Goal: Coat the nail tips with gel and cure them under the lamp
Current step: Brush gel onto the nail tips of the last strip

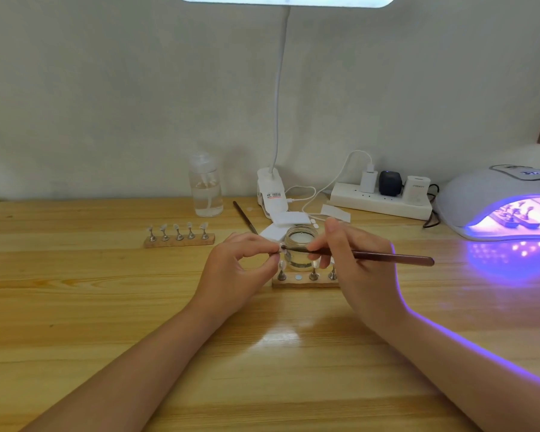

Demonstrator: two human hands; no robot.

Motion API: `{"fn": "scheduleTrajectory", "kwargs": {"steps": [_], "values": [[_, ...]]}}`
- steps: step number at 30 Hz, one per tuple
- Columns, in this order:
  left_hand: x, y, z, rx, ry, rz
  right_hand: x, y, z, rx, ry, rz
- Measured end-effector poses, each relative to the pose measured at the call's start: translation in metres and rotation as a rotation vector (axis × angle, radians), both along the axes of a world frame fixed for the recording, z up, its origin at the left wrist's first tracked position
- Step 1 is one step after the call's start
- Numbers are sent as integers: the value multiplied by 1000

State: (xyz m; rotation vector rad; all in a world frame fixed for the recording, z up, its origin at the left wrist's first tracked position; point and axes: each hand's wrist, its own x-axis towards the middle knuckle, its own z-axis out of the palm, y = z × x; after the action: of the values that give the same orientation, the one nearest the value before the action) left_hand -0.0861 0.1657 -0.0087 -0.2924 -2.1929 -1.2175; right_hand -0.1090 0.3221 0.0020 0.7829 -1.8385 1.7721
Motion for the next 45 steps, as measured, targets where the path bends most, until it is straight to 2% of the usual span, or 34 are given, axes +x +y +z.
{"fn": "scheduleTrajectory", "kwargs": {"steps": [4, 10, 14, 19, 25, 30, 39, 45], "values": [[0, 0, -1, 3, -11, -8, 0, 2, 1, -74, -40, -9], [0, 0, -1, 20, -29, -8, 3, -2, 2, -16, -79, -8], [1, 0, 0, 27, -38, -11, 2, 1, 3, -95, -68, 3], [1, 0, 0, 20, -48, -10, 1, -2, 4, 37, -31, -10], [2, 0, 0, 27, -65, -6, -1, 2, 2, -64, -56, -9], [3, 0, 1, 27, -74, -1, 0, -2, 1, 41, -19, -11], [2, -1, 1, 57, -32, -3, -2, 2, 3, -126, -99, -25], [1, -1, 3, 134, 2, -32, 0, 1, 2, -80, -58, -57]]}}
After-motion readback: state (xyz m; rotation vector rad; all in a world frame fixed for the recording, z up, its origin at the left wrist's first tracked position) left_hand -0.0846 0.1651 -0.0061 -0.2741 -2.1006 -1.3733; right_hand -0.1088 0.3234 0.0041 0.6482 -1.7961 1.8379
